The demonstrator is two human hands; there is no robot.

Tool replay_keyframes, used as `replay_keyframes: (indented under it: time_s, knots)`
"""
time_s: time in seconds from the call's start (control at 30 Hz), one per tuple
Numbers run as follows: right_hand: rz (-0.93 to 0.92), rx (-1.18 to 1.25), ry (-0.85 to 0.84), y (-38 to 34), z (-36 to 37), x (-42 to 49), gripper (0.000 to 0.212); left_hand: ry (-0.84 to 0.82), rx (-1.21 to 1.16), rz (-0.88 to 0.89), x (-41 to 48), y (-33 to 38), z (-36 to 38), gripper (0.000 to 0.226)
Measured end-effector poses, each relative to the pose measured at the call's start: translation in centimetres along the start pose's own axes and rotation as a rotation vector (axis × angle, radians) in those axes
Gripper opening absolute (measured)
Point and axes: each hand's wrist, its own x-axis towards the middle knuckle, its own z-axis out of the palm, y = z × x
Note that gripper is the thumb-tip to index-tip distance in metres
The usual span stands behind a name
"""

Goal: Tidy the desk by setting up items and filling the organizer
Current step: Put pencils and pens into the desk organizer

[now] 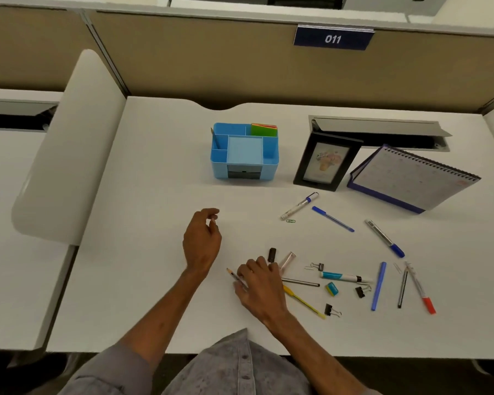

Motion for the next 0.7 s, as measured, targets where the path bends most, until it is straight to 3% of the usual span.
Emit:
replay_keyframes:
  time_s: [0.23,0.37,0.5,0.7]
  knots:
    - [0.020,-0.057,-0.037,-1.0,0.0,0.4,0.018,-0.125,0.042,-0.095,-6.8,-1.2,0.7,0.034]
    - [0.033,-0.048,-0.015,-1.4,0.4,0.2,0.007,-0.131,0.007,-0.125,-9.7,-1.4,0.8,0.030]
    - [0.043,-0.028,-0.027,-1.4,0.1,0.3,0.009,-0.112,-0.002,-0.128,-10.8,-1.5,0.4,0.026]
    - [0.105,0.223,0.075,-1.3,-2.4,1.6,0.014,-0.115,0.009,-0.062,-9.5,0.5,-0.4,0.032]
